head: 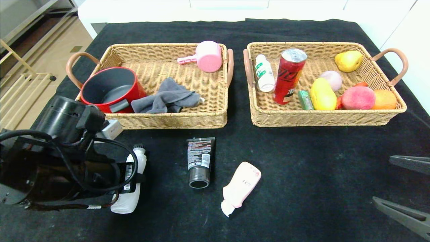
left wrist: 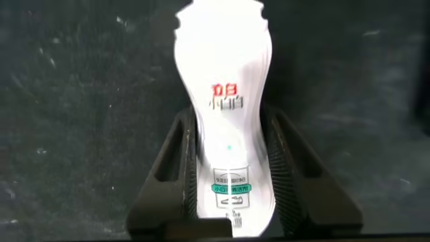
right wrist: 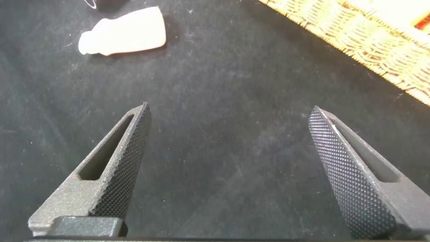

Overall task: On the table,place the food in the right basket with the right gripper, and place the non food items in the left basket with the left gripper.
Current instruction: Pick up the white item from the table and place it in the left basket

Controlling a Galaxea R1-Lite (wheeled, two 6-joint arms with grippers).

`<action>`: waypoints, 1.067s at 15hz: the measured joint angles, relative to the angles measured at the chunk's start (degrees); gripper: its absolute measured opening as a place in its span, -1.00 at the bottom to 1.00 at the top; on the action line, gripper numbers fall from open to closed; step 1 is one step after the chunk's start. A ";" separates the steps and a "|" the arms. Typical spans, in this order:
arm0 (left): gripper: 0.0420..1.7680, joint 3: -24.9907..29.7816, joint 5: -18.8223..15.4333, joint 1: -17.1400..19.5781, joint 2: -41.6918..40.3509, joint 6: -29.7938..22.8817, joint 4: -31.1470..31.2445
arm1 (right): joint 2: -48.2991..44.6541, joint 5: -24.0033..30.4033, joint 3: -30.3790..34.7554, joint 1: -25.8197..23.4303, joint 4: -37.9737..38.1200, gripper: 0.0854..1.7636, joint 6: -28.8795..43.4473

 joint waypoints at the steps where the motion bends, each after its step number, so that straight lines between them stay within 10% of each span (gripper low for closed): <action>1: -0.26 -0.34 -0.05 -0.02 -0.96 0.12 -0.35 | 0.10 -0.02 0.06 0.06 -0.02 0.94 -0.02; 16: -0.35 -15.58 -1.76 -1.07 -6.34 2.88 -2.52 | 0.60 -0.02 0.41 0.30 0.06 0.94 -0.46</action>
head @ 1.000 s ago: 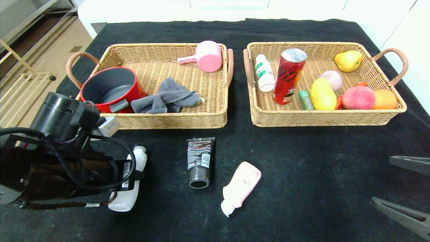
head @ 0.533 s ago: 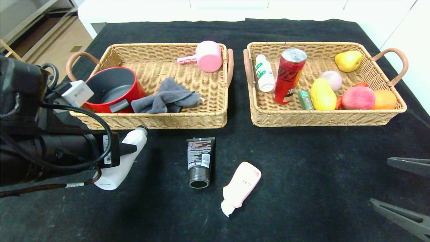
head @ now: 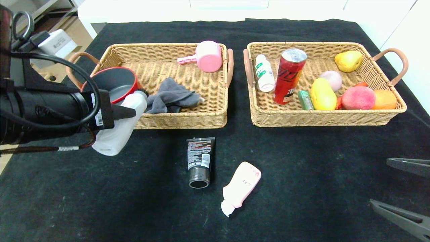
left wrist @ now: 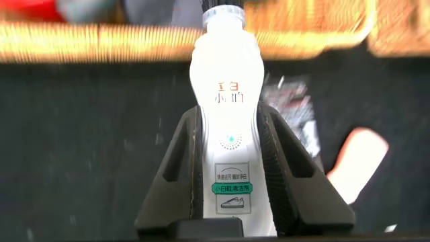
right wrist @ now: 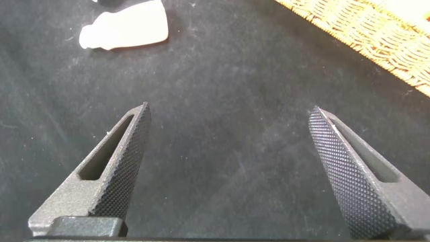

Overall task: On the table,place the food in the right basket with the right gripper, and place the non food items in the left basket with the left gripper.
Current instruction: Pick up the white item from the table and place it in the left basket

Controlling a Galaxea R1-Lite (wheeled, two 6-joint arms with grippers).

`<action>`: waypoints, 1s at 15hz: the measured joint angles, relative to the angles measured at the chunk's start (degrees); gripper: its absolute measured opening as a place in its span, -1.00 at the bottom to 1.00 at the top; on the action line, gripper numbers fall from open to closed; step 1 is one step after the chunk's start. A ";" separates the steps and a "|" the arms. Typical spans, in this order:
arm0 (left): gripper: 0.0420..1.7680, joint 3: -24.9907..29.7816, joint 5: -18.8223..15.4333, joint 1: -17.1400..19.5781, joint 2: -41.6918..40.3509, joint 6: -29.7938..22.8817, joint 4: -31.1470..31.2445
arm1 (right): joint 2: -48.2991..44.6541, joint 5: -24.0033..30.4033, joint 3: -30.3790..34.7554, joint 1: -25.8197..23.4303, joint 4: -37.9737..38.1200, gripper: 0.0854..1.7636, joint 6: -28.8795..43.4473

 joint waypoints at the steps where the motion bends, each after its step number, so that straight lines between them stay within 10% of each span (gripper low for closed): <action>1: -0.35 -1.96 0.10 0.05 0.90 0.22 -0.04 | 0.02 0.00 0.00 0.00 0.00 0.94 0.02; 15: -0.35 -12.76 -0.09 3.13 19.43 4.92 -22.35 | 0.06 0.00 0.04 0.09 -0.06 0.94 -0.37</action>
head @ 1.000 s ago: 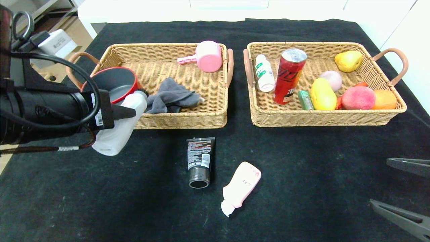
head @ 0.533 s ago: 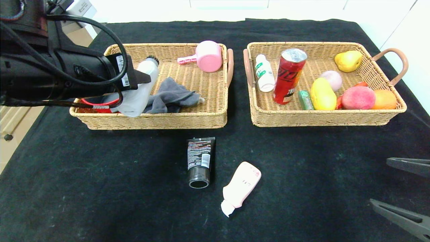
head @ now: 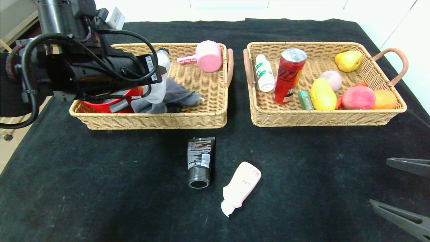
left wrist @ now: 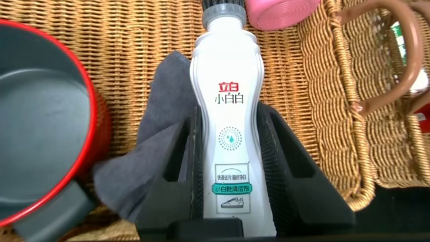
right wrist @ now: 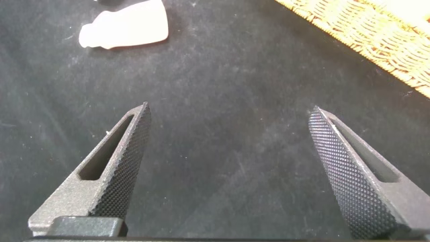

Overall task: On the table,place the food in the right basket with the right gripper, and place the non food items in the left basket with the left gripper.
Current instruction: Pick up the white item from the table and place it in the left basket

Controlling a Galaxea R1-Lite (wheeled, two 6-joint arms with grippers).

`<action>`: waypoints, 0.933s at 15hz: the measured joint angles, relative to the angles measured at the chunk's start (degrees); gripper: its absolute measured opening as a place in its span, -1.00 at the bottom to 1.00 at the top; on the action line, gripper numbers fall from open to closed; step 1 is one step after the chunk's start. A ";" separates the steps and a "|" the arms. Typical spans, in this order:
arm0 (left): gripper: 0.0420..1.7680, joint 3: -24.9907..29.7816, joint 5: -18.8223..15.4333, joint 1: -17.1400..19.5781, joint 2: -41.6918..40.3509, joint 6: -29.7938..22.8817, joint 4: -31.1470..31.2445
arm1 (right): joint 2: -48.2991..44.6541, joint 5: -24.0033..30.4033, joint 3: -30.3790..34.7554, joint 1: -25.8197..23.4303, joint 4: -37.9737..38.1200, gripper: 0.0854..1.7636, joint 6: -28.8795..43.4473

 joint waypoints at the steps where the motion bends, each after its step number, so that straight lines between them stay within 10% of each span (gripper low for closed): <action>1: -0.35 -0.33 -0.02 0.06 1.00 0.00 -0.80 | 0.00 0.00 0.02 0.02 0.00 0.94 -0.02; 8: -0.36 -1.38 0.16 -0.52 3.63 0.22 -1.22 | 0.00 0.00 0.22 0.17 -0.05 0.94 -0.13; 14: 0.32 -1.24 0.33 -0.60 3.61 0.22 -0.67 | 0.02 0.00 0.18 0.17 0.01 0.94 -0.11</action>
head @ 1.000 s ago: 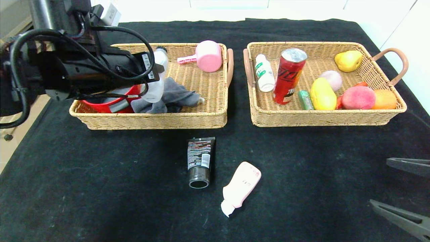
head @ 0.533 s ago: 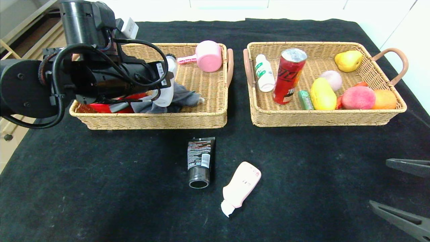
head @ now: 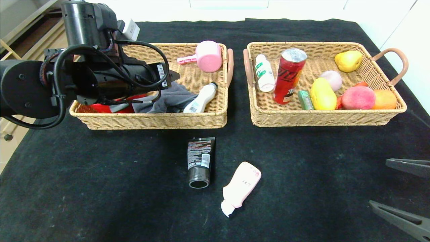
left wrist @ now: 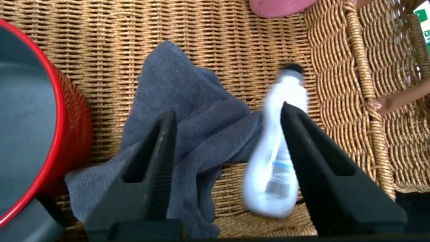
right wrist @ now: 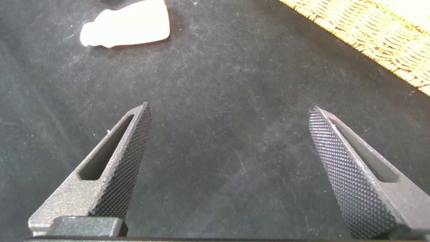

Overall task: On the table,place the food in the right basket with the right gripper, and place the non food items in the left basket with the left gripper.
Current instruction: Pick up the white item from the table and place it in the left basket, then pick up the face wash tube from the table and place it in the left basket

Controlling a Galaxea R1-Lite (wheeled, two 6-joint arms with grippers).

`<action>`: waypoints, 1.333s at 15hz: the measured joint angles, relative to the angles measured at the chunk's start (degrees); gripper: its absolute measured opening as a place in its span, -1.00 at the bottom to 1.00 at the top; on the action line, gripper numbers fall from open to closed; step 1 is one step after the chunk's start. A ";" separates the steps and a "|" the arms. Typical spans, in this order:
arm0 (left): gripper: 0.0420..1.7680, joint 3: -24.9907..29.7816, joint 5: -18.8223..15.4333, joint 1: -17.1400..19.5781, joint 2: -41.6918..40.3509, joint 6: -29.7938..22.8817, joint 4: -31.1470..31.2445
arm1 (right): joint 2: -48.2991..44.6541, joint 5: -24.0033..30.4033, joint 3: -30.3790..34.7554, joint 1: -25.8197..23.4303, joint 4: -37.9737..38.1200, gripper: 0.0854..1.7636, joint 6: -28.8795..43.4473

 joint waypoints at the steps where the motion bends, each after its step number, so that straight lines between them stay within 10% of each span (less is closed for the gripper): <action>1: 0.40 0.09 0.09 0.00 -0.05 0.00 0.06 | -0.02 0.00 0.00 0.00 0.00 0.94 0.00; 6: 0.65 1.24 0.11 -1.07 -2.04 0.61 4.25 | 0.00 0.02 0.04 0.00 0.05 0.94 0.00; 20: 0.89 -2.89 8.07 -18.97 -2.17 0.10 35.17 | -0.13 0.02 0.45 0.10 -0.04 0.94 -0.88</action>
